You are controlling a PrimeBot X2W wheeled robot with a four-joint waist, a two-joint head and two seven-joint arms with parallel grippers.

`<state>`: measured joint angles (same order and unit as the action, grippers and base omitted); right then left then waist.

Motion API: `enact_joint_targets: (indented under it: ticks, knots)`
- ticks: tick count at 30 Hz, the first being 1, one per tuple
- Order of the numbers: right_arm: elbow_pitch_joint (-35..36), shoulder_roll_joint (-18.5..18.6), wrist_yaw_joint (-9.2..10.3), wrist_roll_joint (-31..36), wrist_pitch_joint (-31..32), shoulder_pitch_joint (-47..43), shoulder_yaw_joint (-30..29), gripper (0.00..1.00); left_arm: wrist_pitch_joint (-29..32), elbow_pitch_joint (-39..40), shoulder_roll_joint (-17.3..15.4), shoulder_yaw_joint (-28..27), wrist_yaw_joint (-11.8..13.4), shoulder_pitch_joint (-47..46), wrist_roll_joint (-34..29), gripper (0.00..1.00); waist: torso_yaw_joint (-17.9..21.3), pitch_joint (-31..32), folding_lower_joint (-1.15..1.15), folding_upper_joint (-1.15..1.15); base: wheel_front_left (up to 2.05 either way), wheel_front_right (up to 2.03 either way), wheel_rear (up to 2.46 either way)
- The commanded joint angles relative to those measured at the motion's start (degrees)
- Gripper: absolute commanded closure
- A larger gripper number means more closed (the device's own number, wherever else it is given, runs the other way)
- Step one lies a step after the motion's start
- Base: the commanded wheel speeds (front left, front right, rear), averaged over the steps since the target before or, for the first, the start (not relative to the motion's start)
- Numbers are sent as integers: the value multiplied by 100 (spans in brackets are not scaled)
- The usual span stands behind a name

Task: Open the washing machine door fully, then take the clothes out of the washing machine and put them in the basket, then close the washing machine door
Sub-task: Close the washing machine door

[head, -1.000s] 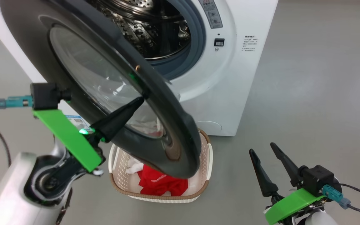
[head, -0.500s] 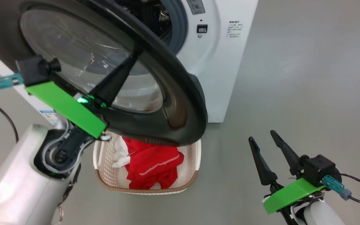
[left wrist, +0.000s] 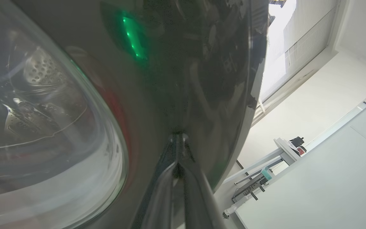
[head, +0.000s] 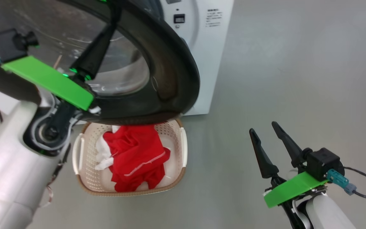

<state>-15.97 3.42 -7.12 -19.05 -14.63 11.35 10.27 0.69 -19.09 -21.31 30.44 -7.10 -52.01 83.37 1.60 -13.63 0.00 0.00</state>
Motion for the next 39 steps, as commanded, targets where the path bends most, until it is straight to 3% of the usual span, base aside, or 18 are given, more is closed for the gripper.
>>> enact_joint_targets:
  ticks: [1, 20, 35, 39]
  knots:
    - [152, -22, -36, 52, -37, 198, 150, 0, -79, 51, -289, -169, -38, -308, 29, 100, 139, -102, 0, 0, 0, 0, 0]
    - [242, -53, -36, -40, -37, 351, 196, 0, -818, -619, -612, 89, -38, -1123, 188, 100, 585, -423, 0, 0, 0, 0, 0]
    - [169, -54, -36, 32, -37, 225, 31, 0, -1073, -394, -693, 710, -38, -333, 355, 100, 217, -65, 0, 0, 0, 0, 0]
    - [143, -54, -36, 64, -37, 165, -1, 0, -1210, -382, -759, 880, -38, -70, 249, 93, 121, 59, 0, 0, 0, 0, 0]
